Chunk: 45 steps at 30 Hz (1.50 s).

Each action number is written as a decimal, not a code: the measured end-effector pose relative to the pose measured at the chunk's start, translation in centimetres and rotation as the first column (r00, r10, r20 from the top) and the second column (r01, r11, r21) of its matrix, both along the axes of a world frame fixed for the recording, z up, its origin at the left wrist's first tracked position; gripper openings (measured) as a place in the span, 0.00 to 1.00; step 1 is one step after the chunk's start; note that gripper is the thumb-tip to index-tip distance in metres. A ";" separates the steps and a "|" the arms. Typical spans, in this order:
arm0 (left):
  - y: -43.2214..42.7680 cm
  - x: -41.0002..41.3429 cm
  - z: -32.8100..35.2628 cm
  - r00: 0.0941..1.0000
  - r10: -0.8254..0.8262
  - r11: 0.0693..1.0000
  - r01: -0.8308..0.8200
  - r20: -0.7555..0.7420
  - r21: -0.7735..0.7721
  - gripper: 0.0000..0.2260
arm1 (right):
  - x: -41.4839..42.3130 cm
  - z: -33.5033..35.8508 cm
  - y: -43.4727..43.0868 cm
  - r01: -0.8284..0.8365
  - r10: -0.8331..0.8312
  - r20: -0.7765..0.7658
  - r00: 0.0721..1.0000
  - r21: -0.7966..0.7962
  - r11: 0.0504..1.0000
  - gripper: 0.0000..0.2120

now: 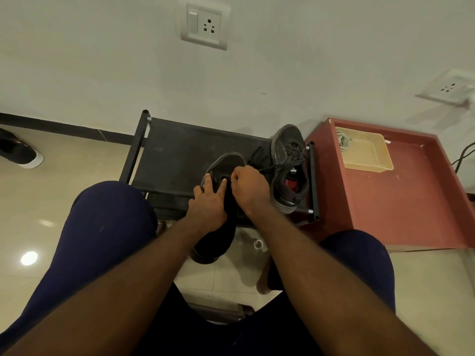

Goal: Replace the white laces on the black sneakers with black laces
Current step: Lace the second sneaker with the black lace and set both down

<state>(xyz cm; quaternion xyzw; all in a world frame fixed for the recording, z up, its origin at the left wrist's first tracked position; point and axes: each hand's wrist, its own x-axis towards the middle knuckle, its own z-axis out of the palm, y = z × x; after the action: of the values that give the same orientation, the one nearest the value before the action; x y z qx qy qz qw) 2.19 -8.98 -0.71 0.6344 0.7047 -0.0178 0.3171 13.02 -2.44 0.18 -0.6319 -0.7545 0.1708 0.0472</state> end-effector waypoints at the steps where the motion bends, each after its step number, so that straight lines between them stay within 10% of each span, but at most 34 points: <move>1: 0.0 0.0 0.0 1.000 0.003 1.000 -0.003 0.008 -0.001 0.36 | -0.1 0.0 0.0 0.025 -0.025 -0.015 1.000 0.001 1.000 0.09; 6: 0.2 -0.2 -0.1 0.999 0.028 0.999 -0.027 0.043 -0.021 0.35 | -0.4 -0.4 0.1 0.192 -0.209 -0.238 0.949 -0.090 0.977 0.07; 14: -0.2 -0.8 -0.3 0.896 0.290 0.907 -0.370 0.337 0.201 0.12 | -1.1 -0.1 0.5 -0.046 0.045 0.034 0.998 0.036 0.998 0.06; 45: -0.6 -0.9 0.3 0.928 0.257 0.914 -0.325 0.271 0.244 0.16 | -1.1 0.7 0.3 -0.242 0.230 0.126 0.965 0.094 0.966 0.05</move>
<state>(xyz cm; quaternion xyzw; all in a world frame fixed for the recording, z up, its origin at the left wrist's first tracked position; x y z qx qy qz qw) 1.27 -9.59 -0.45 0.5582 0.7449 0.2058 0.3020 11.94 -2.18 0.90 -0.5427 -0.8340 0.0975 0.0176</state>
